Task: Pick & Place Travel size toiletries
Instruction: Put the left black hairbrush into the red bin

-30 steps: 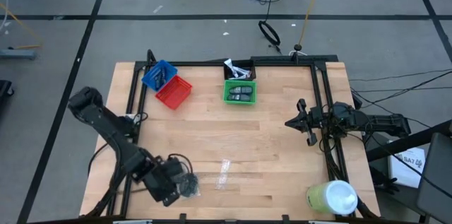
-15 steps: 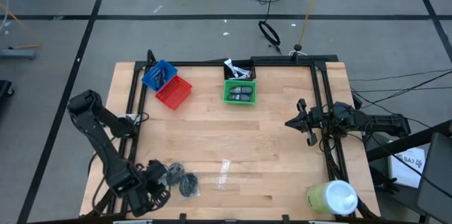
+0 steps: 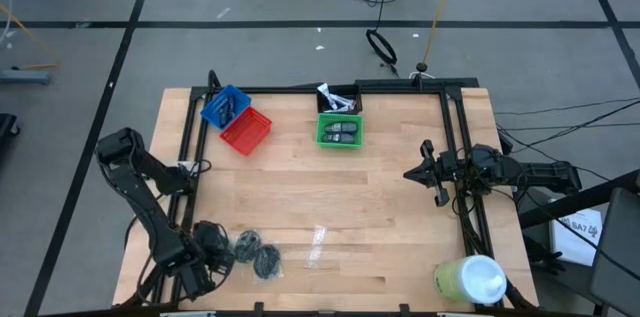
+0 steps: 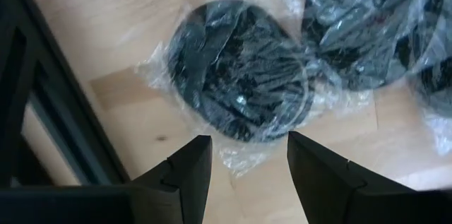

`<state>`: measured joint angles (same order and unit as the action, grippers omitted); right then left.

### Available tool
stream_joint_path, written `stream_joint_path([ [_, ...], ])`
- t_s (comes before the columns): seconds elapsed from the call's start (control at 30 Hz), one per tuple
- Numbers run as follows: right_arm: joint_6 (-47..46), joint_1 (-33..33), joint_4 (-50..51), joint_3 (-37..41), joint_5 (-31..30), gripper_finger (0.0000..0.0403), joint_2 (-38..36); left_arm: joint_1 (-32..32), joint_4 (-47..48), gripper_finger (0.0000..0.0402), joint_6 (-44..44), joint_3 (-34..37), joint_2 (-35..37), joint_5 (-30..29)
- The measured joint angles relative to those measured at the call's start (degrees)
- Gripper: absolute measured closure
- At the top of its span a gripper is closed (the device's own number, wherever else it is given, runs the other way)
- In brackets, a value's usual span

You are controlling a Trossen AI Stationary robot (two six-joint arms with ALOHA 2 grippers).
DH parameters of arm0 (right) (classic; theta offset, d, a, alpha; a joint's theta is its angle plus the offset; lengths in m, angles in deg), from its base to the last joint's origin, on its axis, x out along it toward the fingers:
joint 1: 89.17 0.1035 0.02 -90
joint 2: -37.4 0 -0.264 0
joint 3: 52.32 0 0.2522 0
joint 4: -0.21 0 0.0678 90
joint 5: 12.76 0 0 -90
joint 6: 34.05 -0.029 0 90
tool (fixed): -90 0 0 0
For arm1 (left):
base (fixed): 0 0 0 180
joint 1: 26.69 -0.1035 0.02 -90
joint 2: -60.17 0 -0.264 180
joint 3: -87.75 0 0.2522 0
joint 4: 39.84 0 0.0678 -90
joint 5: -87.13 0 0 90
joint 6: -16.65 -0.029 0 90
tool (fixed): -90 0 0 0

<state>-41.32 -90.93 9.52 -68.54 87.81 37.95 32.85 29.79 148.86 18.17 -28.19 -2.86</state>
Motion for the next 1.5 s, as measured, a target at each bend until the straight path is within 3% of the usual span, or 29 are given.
stream_joint_path([
  [0.73, 0.0, 0.0, 0.0, 0.0, 0.0, 0.0403, 0.0, 0.0, 6.8, 0.0220, 3.3, 2.5, 0.0, 0.7],
  [1.5, 0.0, 0.0, -0.1, 0.0, 0.0, 0.0403, 0.0, -0.3, -0.7, 0.0220, 4.0, 10.3, -0.2, 0.0],
])
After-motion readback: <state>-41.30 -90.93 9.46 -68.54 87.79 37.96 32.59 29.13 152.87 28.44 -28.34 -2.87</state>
